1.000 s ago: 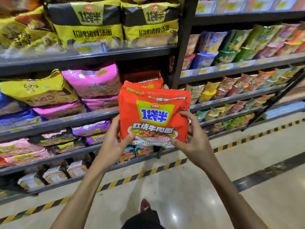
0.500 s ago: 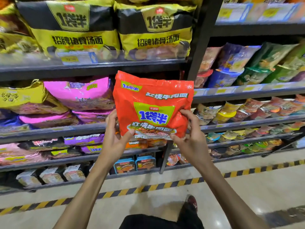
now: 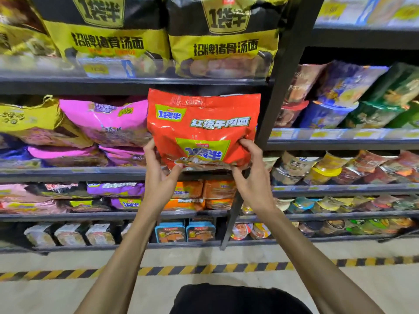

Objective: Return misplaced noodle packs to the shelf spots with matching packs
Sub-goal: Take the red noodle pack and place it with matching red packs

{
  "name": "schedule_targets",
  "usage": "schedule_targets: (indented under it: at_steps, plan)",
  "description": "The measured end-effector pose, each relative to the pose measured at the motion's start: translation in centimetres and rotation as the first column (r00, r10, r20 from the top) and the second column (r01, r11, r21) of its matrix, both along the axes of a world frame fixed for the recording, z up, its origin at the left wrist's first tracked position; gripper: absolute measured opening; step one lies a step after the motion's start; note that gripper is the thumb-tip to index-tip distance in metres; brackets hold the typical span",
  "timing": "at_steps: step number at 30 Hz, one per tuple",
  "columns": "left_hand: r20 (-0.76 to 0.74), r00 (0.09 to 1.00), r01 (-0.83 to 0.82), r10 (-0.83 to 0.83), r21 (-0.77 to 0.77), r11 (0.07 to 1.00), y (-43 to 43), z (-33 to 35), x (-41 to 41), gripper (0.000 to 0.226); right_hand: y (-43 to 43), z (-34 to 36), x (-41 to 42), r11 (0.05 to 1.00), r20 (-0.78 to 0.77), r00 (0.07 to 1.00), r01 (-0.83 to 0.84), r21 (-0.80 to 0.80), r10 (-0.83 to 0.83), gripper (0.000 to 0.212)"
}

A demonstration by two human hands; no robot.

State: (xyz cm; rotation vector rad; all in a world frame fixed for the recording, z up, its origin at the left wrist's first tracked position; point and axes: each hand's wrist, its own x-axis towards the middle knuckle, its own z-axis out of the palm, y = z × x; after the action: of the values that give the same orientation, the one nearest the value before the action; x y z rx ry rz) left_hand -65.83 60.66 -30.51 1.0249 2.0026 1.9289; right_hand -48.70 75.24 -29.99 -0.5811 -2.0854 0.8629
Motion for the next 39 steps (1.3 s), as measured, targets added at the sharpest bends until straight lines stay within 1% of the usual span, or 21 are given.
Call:
schedule_targets:
  at_steps: [2,4,8,10,14,17,21,24,28,31,36,39]
  plan:
    - [-0.054,0.998,-0.017,0.016,-0.014,1.000,0.6,-0.6,-0.6,0.069,0.5,-0.7,-0.7,0.999,-0.017,1.000,0.016,0.031,-0.015,0.074]
    - [-0.069,0.997,-0.039,0.038,-0.004,0.999,1.4,-1.0,-1.2,0.067,0.8,-1.2,-1.4,0.997,-0.025,0.999,0.043,0.059,-0.042,0.075]
    - [-0.106,0.988,-0.109,0.110,0.011,0.994,3.1,-1.3,-2.1,0.069,1.4,-1.8,-2.9,0.994,-0.030,0.995,0.097,0.059,-0.095,0.075]
    - [-0.129,0.985,-0.117,0.117,0.009,0.993,3.7,-1.2,-2.3,0.068,2.0,-2.1,-3.5,0.991,-0.037,0.994,0.106,0.078,-0.103,0.073]
    - [-0.167,0.978,-0.127,0.127,0.009,0.992,4.6,-1.4,-2.9,0.065,2.6,-2.7,-4.7,0.990,-0.032,0.991,0.129,0.054,-0.128,0.070]
    - [-0.199,0.968,-0.156,0.154,0.007,0.988,5.4,-1.4,-3.3,0.066,3.1,-3.2,-5.5,0.987,-0.035,0.990,0.140,0.074,-0.138,0.068]
    - [-0.278,0.943,-0.175,0.185,0.059,0.983,6.1,-1.6,-3.7,0.067,4.2,-2.9,-7.0,0.981,-0.091,0.979,0.185,0.050,-0.180,0.069]
    - [-0.289,0.941,-0.172,0.174,0.033,0.984,6.4,-1.7,-4.2,0.066,4.5,-3.0,-7.8,0.978,-0.070,0.977,0.205,0.044,-0.202,0.069]
    - [-0.276,0.954,-0.128,0.114,-0.031,0.991,7.1,-1.2,-4.8,0.060,5.2,-2.4,-8.6,0.973,-0.072,0.974,0.219,0.079,-0.213,0.073]
    - [-0.275,0.954,-0.141,0.118,-0.066,0.988,7.9,-0.6,-5.2,0.057,4.8,-1.9,-9.0,0.971,-0.057,0.972,0.233,0.060,-0.229,0.075]
    - [-0.234,0.962,-0.174,0.141,-0.124,0.977,8.1,-0.2,-5.3,0.052,4.6,-1.9,-9.1,0.973,-0.041,0.976,0.216,0.076,-0.213,0.072]
    - [-0.259,0.958,-0.174,0.122,-0.187,0.967,7.9,0.0,-5.3,0.061,4.8,-1.6,-9.0,0.974,-0.001,0.977,0.212,0.079,-0.212,0.071]
